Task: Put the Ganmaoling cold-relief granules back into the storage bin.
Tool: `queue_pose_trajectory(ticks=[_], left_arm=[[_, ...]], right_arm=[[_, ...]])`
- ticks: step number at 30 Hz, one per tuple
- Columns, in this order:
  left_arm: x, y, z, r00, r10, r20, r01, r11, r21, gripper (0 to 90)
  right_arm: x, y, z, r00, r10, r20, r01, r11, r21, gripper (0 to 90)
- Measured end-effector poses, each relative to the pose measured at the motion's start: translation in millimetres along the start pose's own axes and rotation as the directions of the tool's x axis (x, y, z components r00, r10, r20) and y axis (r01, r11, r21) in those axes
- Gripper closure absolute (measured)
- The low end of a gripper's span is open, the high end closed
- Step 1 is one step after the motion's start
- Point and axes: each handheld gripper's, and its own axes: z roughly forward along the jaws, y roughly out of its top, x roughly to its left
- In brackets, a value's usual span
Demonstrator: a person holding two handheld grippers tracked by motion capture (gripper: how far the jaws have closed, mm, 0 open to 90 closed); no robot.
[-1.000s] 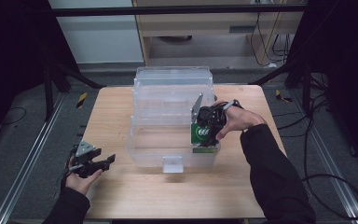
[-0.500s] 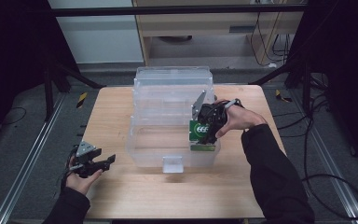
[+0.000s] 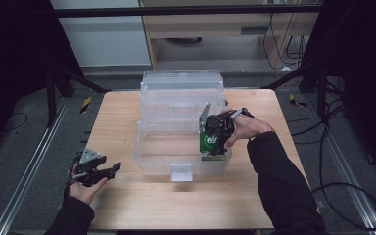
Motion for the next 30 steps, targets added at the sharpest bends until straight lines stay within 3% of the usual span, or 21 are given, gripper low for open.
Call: queue_pose_trajectory(ticks=[9, 30], left_arm=[[-0.4, 0.1, 0.4, 1.0000, 0.004, -0.004, -0.004, 1.0000, 0.000, 31.7], [-0.9, 0.1, 0.5, 1.0000, 0.004, -0.001, -0.004, 1.0000, 0.004, 31.7]], right_arm=[[0.2, -9.1, 10.3, 0.9999, 0.015, -0.001, -0.015, 1.000, -0.021, 18.1], [6.0, -8.4, 17.6, 0.9992, 0.005, 0.040, -0.006, 1.000, 0.007, 16.6]])
